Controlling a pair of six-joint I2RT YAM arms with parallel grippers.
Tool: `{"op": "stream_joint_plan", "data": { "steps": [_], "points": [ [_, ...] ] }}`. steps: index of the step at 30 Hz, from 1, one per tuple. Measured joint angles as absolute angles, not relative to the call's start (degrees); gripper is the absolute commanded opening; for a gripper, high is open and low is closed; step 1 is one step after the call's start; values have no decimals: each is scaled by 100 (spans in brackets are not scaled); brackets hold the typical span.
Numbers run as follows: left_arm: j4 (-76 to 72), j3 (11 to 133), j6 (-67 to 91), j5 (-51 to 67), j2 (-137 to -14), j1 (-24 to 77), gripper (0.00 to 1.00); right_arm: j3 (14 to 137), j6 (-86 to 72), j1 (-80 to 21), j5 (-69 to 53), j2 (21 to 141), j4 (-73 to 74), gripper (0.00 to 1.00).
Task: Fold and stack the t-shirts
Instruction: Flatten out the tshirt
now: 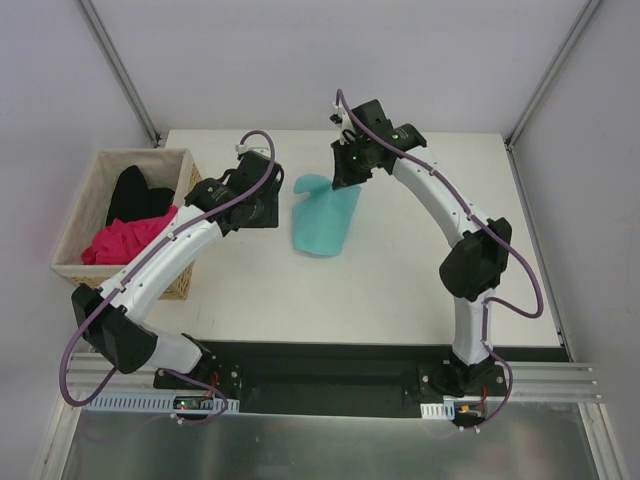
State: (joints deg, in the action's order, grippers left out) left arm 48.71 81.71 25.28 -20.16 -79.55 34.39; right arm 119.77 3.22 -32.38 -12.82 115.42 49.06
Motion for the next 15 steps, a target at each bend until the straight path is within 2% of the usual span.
{"op": "stream_joint_plan", "data": {
  "steps": [7,15],
  "points": [
    [4849,8169,2464,-2010,-7955,3402,52,12508,683,-3238,-871,11491,5157,1],
    [4821,8169,2362,-1966,-8093,3402,52,12547,1081,-3326,-412,11034,5234,1]
  ]
}}
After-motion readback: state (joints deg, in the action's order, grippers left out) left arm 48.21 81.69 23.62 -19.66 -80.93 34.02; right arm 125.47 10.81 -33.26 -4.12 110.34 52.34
